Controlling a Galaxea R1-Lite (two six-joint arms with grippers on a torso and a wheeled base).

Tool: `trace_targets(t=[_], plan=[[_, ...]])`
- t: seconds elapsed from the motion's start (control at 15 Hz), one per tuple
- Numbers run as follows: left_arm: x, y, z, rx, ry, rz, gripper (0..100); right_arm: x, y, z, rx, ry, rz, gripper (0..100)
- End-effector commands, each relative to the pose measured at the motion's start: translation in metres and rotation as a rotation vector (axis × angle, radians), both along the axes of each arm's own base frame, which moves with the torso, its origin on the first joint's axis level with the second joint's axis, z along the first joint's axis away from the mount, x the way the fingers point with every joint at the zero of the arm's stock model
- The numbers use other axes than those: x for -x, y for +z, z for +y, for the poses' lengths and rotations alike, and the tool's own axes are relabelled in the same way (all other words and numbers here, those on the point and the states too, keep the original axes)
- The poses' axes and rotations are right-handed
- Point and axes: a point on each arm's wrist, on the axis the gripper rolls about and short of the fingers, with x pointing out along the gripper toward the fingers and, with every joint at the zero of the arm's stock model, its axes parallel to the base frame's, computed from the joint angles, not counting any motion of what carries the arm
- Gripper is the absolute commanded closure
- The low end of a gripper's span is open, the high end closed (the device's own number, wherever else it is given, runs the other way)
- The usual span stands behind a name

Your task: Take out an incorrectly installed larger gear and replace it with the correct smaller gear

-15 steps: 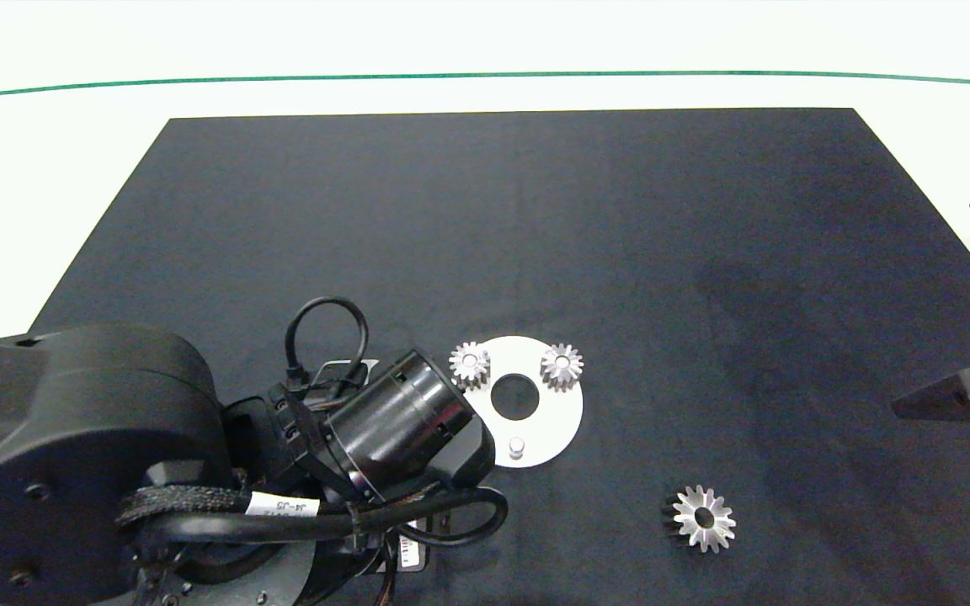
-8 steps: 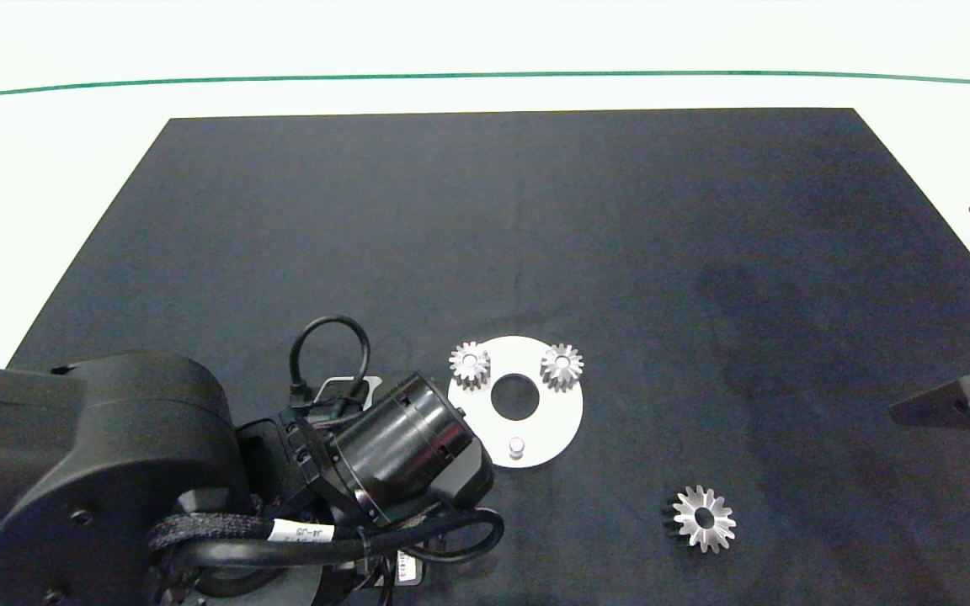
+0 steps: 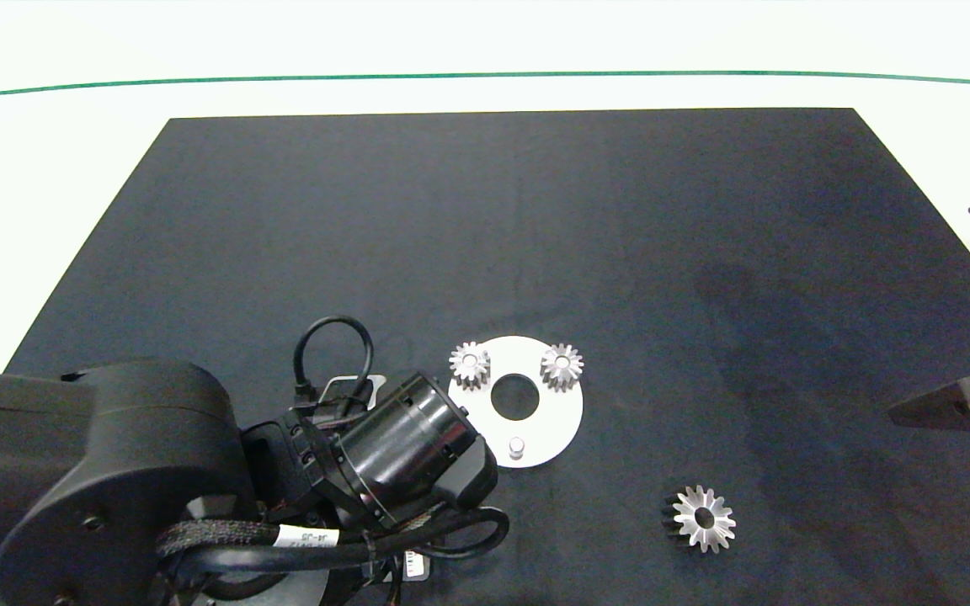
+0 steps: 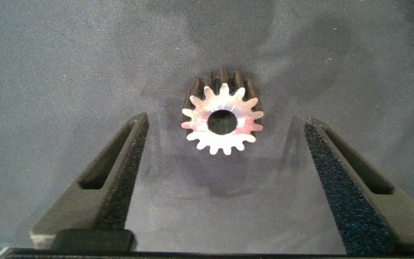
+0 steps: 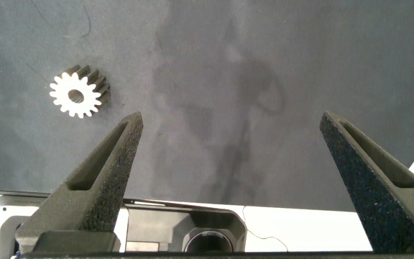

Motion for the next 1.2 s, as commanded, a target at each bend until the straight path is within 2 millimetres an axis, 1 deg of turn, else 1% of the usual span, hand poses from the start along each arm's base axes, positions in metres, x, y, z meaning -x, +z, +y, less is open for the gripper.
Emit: trace_targets(t=[0.07,1.2], plan=[[-0.0011,-0.0044,-0.0014,-0.004,0.005,0.002,19,0.0008,-0.0004,0.0008,0.003,0.005,0.005,0],[-0.0040,-0.0102,-0.0054,0.008,0.013,-0.005,53,0.0002,-0.0012,0.0022,0.005,0.011,0.009,0]])
